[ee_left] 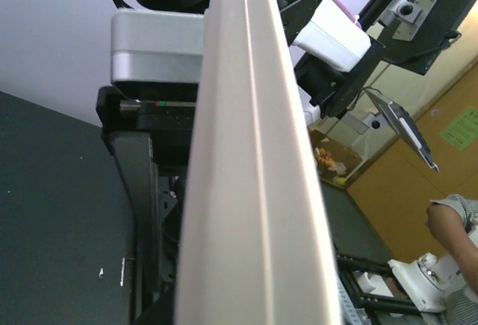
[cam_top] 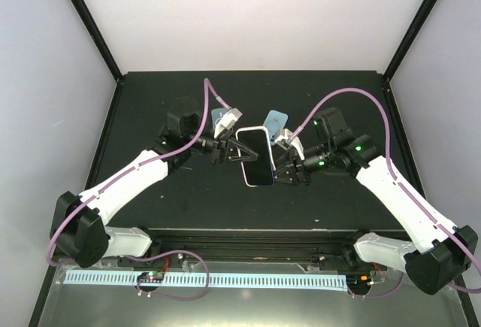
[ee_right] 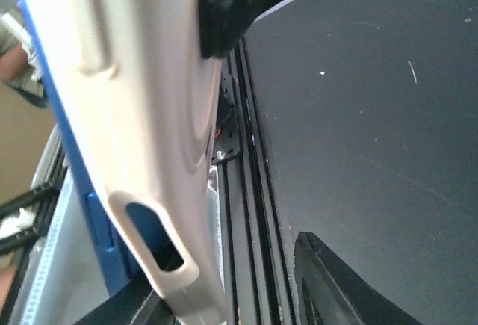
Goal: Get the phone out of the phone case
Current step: Remove the phone case from the phone.
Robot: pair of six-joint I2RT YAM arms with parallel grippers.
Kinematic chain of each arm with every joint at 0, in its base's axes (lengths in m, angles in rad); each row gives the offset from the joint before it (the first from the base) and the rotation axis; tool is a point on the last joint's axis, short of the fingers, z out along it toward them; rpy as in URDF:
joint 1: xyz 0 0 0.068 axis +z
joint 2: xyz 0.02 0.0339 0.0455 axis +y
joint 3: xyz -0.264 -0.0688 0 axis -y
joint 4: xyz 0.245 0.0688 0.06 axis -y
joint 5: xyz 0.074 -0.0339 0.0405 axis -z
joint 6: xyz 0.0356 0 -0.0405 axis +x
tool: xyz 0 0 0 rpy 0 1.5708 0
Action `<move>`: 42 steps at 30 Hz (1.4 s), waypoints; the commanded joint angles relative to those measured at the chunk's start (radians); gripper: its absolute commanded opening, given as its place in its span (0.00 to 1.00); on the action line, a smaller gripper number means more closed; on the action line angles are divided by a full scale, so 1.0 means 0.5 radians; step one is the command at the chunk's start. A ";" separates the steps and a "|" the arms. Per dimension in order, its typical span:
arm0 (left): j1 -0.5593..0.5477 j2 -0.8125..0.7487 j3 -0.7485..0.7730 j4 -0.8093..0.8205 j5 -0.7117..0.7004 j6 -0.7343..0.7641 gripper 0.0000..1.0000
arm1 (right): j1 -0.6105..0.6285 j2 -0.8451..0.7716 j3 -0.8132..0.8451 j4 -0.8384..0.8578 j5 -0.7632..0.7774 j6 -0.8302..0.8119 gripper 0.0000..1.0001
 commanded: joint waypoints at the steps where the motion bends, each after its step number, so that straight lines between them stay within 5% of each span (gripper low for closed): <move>1: -0.090 0.078 -0.146 0.078 -0.285 -0.133 0.02 | 0.013 -0.156 0.085 0.498 -0.194 0.225 0.39; 9: -0.091 0.182 -0.187 0.419 -0.538 -0.446 0.02 | -0.014 -0.211 -0.037 0.591 -0.211 0.359 0.01; 14: -0.091 0.169 -0.216 0.392 -0.803 -0.476 0.02 | -0.031 -0.295 -0.159 0.734 -0.198 0.534 0.01; 15: -0.093 0.173 -0.246 0.475 -0.797 -0.528 0.02 | -0.034 -0.311 -0.173 0.743 -0.177 0.551 0.02; 19: -0.124 0.246 -0.399 1.094 -0.611 -0.888 0.02 | -0.036 -0.364 -0.167 0.724 0.007 0.528 0.39; 22: -0.175 0.249 -0.411 1.123 -0.573 -0.871 0.01 | -0.036 -0.353 -0.067 0.646 0.046 0.467 0.42; 26: -0.216 0.213 -0.305 0.587 -0.691 -0.538 0.02 | -0.035 -0.331 0.029 0.584 0.015 0.418 0.42; 30: -0.222 0.251 -0.279 0.470 -0.690 -0.458 0.01 | -0.036 -0.362 0.021 0.610 -0.069 0.384 0.24; 33: -0.217 0.321 -0.253 0.458 -0.713 -0.460 0.02 | -0.036 -0.390 -0.020 0.652 -0.163 0.408 0.02; 36: -0.203 0.373 -0.160 0.334 -0.793 -0.389 0.01 | -0.034 -0.424 -0.105 0.716 -0.175 0.520 0.01; 38: -0.184 0.392 -0.065 0.181 -0.895 -0.302 0.08 | -0.036 -0.442 -0.159 0.720 -0.097 0.566 0.01; 42: -0.139 0.297 0.027 -0.099 -1.229 -0.131 0.54 | -0.039 -0.474 -0.264 0.666 0.293 0.686 0.01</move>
